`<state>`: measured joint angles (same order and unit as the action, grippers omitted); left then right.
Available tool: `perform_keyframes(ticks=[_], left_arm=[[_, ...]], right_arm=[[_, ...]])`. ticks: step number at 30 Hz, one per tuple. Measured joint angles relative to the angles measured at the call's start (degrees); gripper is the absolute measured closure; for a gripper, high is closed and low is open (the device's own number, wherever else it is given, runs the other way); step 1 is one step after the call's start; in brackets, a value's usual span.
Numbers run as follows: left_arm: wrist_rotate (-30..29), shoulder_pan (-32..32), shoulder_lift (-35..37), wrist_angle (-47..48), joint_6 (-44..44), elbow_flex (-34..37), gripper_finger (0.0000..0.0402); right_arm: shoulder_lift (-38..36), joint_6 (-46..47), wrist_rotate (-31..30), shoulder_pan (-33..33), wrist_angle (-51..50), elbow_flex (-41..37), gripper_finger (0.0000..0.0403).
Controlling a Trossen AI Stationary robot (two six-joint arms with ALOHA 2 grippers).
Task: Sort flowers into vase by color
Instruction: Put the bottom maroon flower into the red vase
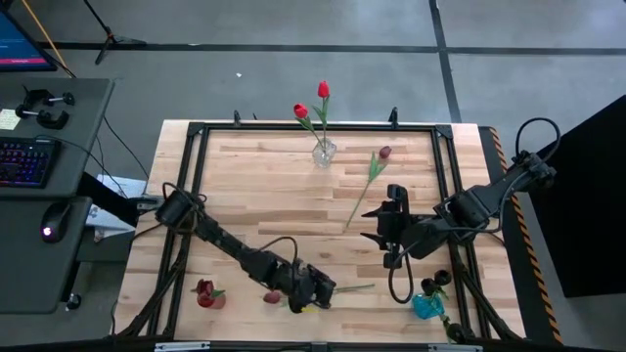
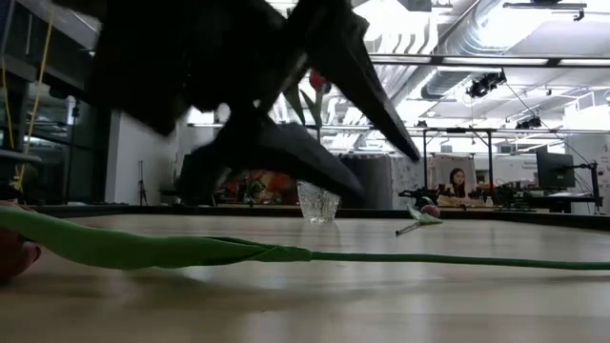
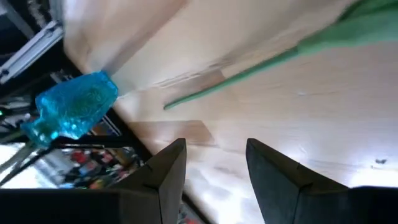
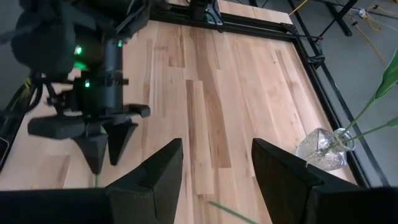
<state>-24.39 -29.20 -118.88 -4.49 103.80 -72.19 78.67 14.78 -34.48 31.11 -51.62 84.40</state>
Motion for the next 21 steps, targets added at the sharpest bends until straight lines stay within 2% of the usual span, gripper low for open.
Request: perform_keyframes(ticks=[3,9,15,21], left_arm=[[-2.25,-0.88,-2.10,-3.15,3.59,0.01,0.0245],[-3.13,-2.10,-3.44,-1.86,4.47,0.03,0.0245],[-1.14,-2.71,-3.42,-1.24,5.32,0.03,0.0245],[6.04,-2.95,-3.23,1.99,4.90,-0.03,0.0245]], right_arm=[[0.00,0.83,0.00,0.00,0.00,0.00,0.0222],[0.00,0.84,-0.14,0.00,0.05,0.02,0.0222],[0.00,0.84,-1.45,0.00,0.17,0.02,0.0222],[0.00,1.38,-1.61,0.00,0.54,0.02,0.0222]])
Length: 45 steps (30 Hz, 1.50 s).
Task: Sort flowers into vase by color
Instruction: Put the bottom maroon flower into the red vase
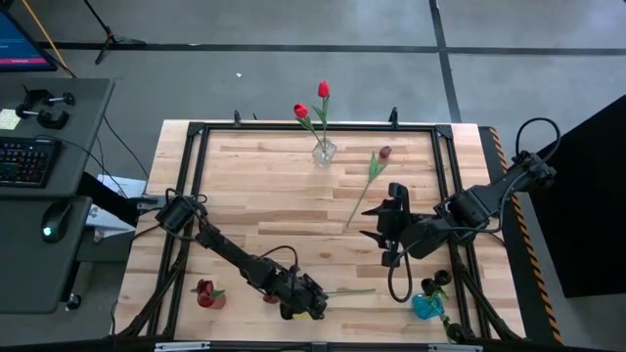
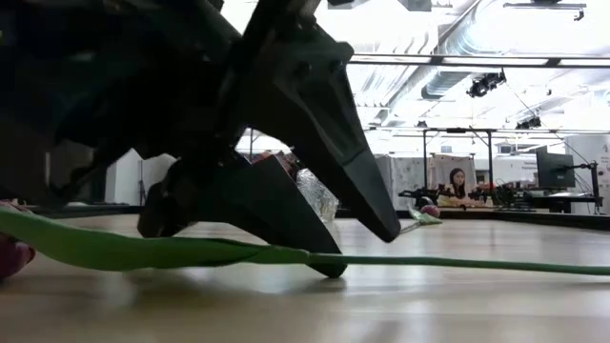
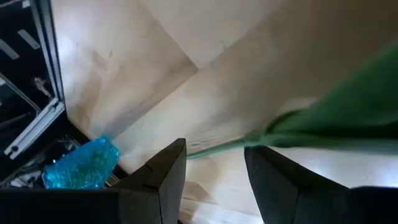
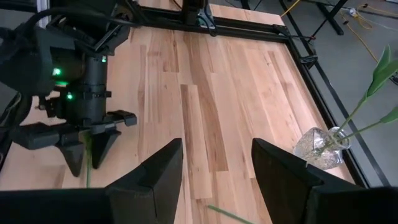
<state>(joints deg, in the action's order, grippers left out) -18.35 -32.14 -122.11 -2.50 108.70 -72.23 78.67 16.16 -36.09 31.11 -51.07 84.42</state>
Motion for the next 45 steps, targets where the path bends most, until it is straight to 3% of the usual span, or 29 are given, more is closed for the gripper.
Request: perform_keyframes(ticks=[13,26,32,39,45], left_arm=[[0.32,0.83,-0.72,0.28,0.38,0.04,0.0252],[-2.82,0.51,-4.19,0.26,-0.35,-0.11,0.0390],[-4.93,0.51,-4.26,-0.38,-3.31,-0.52,0.0399],[-11.24,0.90,-2.67,-0.18,-12.11,-2.30,0.0401],[-13.69,3.75,3.60,1.76,-24.52,-2.70,0.0401]], right_arm=[[0.00,1.84,-0.51,0.00,0.63,0.00,0.0222],[0.00,1.44,-0.58,0.00,1.82,0.02,0.0222],[0.00,0.84,-0.73,0.00,1.99,0.02,0.0222],[0.00,0.77,-0.70,0.00,2.13,0.02,0.0222],[0.02,0.18,-0.68,0.00,2.45,0.02,0.0222]])
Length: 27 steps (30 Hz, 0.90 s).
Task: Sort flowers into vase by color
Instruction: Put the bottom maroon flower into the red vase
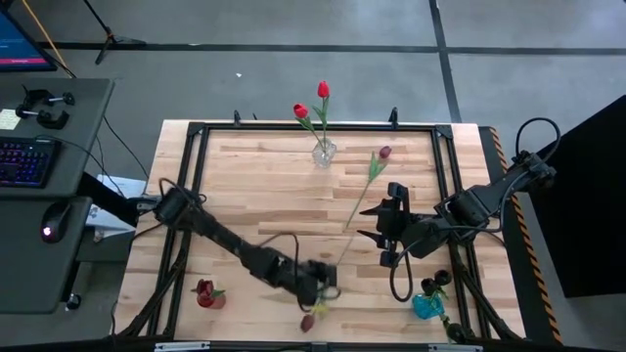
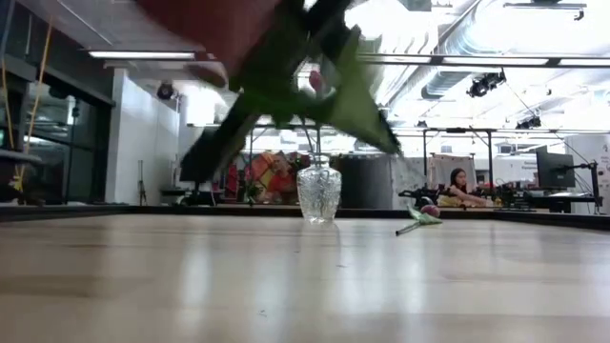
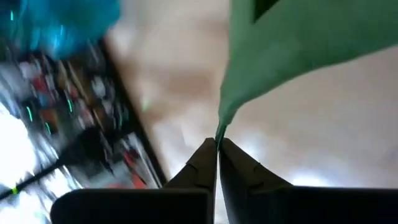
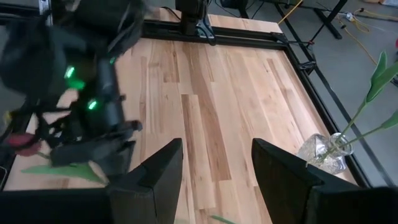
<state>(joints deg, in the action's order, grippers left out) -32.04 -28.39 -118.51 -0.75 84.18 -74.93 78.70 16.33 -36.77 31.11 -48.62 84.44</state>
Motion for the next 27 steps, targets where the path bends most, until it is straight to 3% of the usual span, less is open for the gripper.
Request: perform_keyframes(ticks=[8,15,27], left_arm=[[-0.81,8.35,10.60,8.25,-20.07,0.55,0.0401],[-1.08,15.11,25.14,18.18,-42.19,7.07,0.0401],[0.23,11.58,56.71,15.78,-93.85,9.88,0.0401]], right_arm=[[-0.08,-2.85,0.24,0.14,-0.02,0.00,0.0222],[-2.50,-5.34,0.38,0.44,-0.22,0.00,0.0222],[-5.54,-7.39,-1.11,0.46,-0.44,0.02,0.0222]])
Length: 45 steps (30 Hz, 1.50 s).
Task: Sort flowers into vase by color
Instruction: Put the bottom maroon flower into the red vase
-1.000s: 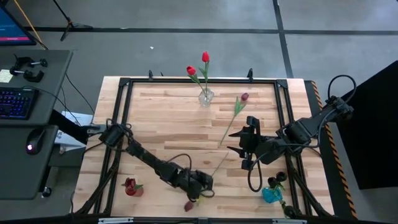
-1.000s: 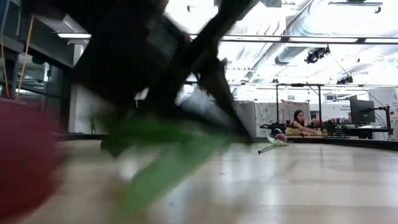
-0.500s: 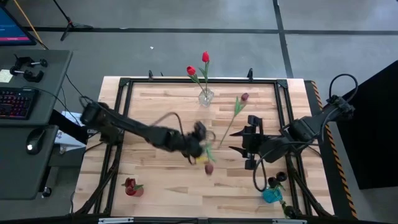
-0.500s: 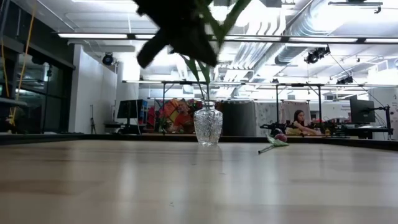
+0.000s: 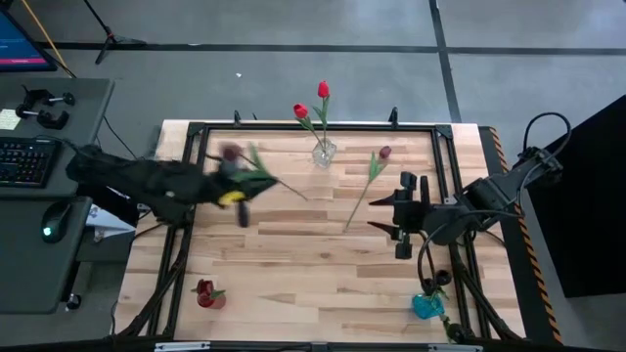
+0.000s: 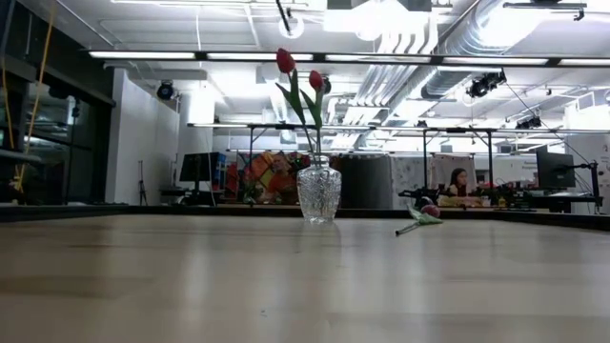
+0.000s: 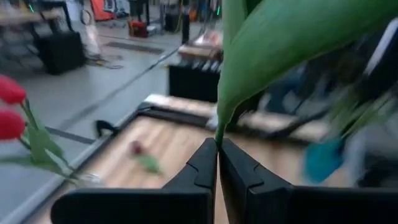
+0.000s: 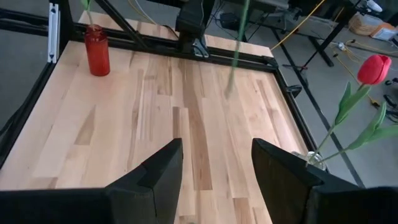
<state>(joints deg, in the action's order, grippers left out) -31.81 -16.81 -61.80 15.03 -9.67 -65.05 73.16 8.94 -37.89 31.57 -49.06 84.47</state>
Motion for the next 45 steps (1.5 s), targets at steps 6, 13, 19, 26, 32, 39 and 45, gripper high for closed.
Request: perform_keyframes(ticks=[6,13,19,26,32,39,45], left_arm=[[-1.94,-9.55,9.57,8.28,-14.11,-0.03,0.0401],[-4.06,-25.78,7.97,28.90,-24.63,0.10,0.0401],[-15.98,-37.55,6.56,39.24,-30.34,0.08,0.0401],[-15.89,-49.10,6.59,46.77,-41.88,0.06,0.0401],[-8.60,-56.38,7.17,47.35,-41.37,-1.37,0.0401],[-8.24,-61.81,7.84,48.01,-41.74,-5.14,0.0401],[-11.02,-64.61,5.70,48.16,-41.78,-5.16,0.0401]], right_arm=[[0.62,-0.24,0.11,0.00,-0.02,0.00,0.0222],[0.62,0.32,0.15,-0.02,0.21,0.00,0.0222],[0.64,2.98,0.17,-0.02,0.46,0.00,0.0222],[0.64,4.73,0.16,-0.02,0.46,0.00,0.0222],[0.79,5.50,-1.45,-0.02,0.46,0.00,0.0222],[0.79,8.74,-1.60,-0.07,0.46,0.00,0.0222],[0.79,9.21,-1.62,-0.07,0.46,0.00,0.0222]])
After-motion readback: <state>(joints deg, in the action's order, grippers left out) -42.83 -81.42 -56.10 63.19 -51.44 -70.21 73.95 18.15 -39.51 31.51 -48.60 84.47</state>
